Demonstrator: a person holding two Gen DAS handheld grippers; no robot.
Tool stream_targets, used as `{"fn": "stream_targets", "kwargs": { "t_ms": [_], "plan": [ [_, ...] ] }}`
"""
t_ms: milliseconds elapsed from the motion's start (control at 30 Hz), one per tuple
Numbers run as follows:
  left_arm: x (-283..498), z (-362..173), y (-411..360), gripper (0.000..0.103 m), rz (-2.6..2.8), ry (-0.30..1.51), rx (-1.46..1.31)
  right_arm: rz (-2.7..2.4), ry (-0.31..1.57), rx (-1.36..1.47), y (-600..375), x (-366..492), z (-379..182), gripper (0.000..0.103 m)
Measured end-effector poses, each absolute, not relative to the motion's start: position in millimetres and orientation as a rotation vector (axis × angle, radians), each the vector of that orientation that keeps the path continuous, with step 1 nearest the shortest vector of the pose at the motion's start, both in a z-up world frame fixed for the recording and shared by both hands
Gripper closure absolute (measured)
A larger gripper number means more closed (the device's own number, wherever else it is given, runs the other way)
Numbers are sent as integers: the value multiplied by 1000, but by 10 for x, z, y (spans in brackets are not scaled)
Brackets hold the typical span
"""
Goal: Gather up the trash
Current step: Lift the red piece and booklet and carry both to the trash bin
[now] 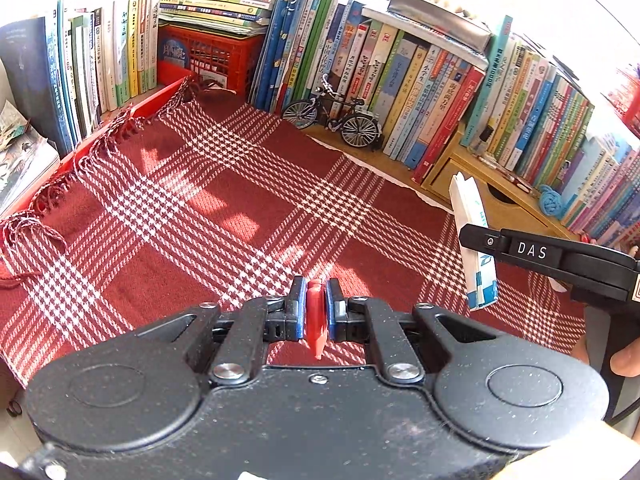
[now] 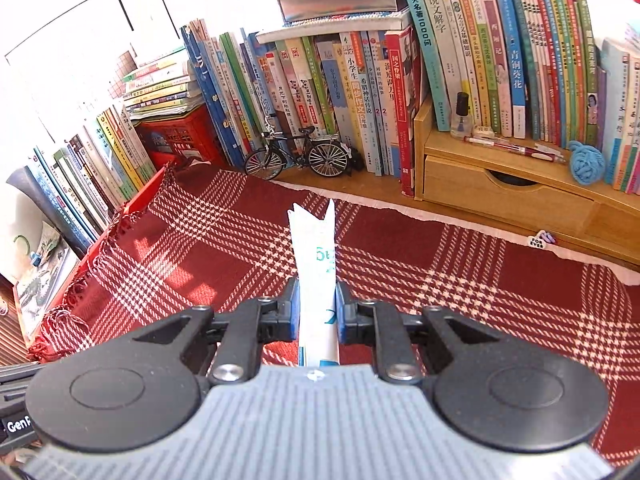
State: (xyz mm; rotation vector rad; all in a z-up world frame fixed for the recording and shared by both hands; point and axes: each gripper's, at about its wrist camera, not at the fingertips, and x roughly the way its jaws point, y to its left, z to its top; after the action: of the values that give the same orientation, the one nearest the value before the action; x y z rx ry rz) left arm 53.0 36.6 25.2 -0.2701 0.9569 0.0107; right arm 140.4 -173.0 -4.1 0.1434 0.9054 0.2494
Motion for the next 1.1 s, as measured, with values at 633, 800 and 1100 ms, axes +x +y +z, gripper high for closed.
{"fn": "stream_targets", "kwargs": {
  "t_ms": [633,800,1100],
  "plan": [
    [-1193,1030,1120,93,-334,897,-111,-47,750,200,-999,-929,889,81],
    [-1632,1038,1282,93,-385,909,-80,-74,758,217,-715,-1460,936,80],
    [-2202,731,1528,93,-369,970,-76,-49,811,271,-448,-2111,734,79]
  ]
}}
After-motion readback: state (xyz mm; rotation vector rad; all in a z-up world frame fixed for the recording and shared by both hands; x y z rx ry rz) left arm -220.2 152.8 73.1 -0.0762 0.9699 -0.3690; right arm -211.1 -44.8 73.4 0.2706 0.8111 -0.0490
